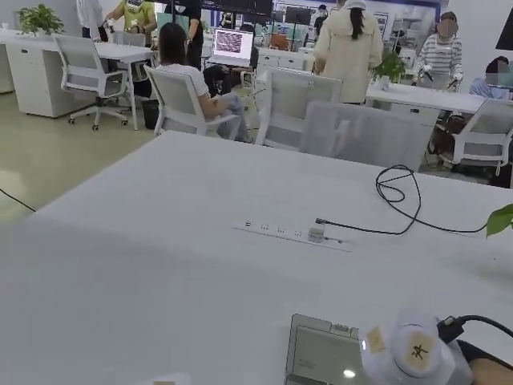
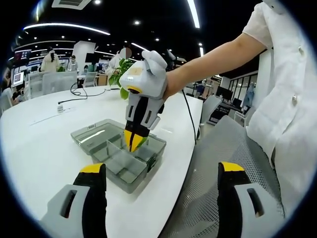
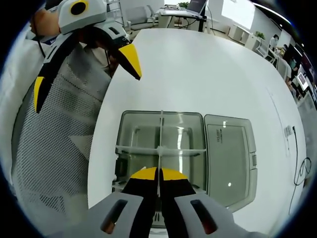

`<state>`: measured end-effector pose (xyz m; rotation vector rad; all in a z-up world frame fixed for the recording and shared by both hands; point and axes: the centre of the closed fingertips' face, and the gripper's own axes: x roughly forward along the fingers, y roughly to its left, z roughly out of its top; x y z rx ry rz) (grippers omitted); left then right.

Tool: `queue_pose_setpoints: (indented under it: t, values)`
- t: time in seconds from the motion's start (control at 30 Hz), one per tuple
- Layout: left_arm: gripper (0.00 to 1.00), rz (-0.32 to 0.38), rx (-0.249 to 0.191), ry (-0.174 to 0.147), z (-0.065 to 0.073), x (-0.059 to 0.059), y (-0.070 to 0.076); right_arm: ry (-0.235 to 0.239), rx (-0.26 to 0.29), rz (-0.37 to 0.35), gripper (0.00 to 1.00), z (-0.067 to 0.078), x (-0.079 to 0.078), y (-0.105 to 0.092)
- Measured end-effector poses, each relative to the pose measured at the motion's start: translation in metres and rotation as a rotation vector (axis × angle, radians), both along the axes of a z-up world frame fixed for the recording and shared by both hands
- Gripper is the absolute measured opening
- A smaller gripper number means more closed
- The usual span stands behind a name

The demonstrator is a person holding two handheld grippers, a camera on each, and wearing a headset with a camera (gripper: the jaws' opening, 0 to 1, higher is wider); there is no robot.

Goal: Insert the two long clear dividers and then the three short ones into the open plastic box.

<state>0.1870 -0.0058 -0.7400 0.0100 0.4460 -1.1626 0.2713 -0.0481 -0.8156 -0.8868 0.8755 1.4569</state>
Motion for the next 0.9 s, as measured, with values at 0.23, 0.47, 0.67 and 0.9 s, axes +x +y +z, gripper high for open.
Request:
queue_pose_setpoints:
  t: [0.23, 0.47, 0.67, 0.9]
  values:
    - [0.95, -0.001, -0.003, -0.002, 0.001, 0.0, -0.002, -0.005, -0.007, 0.003, 0.03, -0.003, 0.0, -0.001]
    - [0.95, -0.003, -0.002, -0.004, 0.002, 0.0, -0.003, -0.007, -0.009, -0.007, 0.03, -0.004, 0.0, -0.001]
    - [0.95, 0.001, -0.001, -0.001, 0.001, 0.0, -0.002, -0.006, 0.01, -0.027, 0.08, -0.001, 0.0, 0.0]
    - [0.95, 0.006, -0.002, 0.002, 0.001, 0.0, -0.001, 0.004, 0.049, -0.046, 0.15, 0.01, 0.001, -0.001]
